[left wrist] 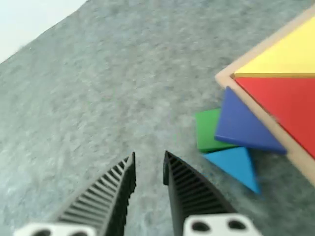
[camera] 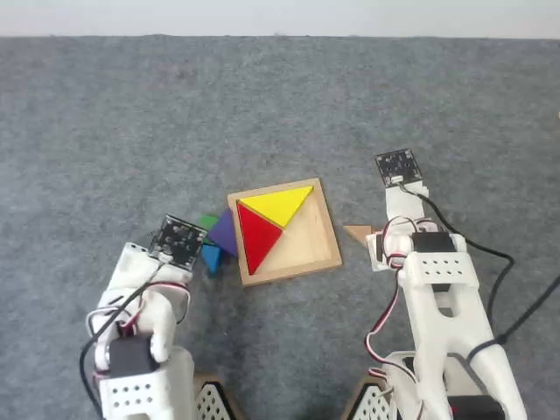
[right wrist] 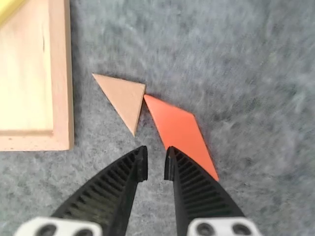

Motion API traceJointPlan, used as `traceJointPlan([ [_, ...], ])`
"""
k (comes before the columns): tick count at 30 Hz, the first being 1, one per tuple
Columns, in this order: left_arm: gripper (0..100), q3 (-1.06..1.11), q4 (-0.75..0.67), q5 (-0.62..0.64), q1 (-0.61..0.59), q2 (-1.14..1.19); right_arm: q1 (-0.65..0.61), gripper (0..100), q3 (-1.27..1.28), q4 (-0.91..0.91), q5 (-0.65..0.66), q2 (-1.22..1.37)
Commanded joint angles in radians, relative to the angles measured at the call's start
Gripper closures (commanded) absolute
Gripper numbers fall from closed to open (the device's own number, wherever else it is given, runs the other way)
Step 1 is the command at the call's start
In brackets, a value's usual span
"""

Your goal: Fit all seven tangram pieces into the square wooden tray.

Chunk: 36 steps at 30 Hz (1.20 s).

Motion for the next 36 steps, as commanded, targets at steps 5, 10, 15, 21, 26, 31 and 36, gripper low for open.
traceJointPlan([
  [5,90,-0.364,0.000,0.098,-0.006,0.496,0.013,91.8,0.014,-0.025,-0.015,-0.025],
  [10,88,-0.625,0.000,0.135,0.054,0.942,0.018,91.8,0.015,-0.047,-0.017,-0.025],
  [15,82,-0.800,-0.006,0.252,0.161,1.244,0.022,91.8,0.017,-0.045,-0.017,-0.025],
  [21,84,-0.868,-0.006,0.391,0.199,1.381,0.022,91.8,0.017,-0.042,-0.015,-0.025],
  [26,84,-0.865,-0.003,0.404,0.201,1.407,0.018,91.8,0.017,-0.038,-0.014,-0.025],
  [31,83,-0.860,-0.008,0.404,0.203,1.448,0.022,91.8,0.017,-0.039,-0.011,-0.025],
  [36,83,-0.862,-0.041,0.404,0.203,1.505,0.022,91.8,0.017,-0.045,-0.011,-0.025],
])
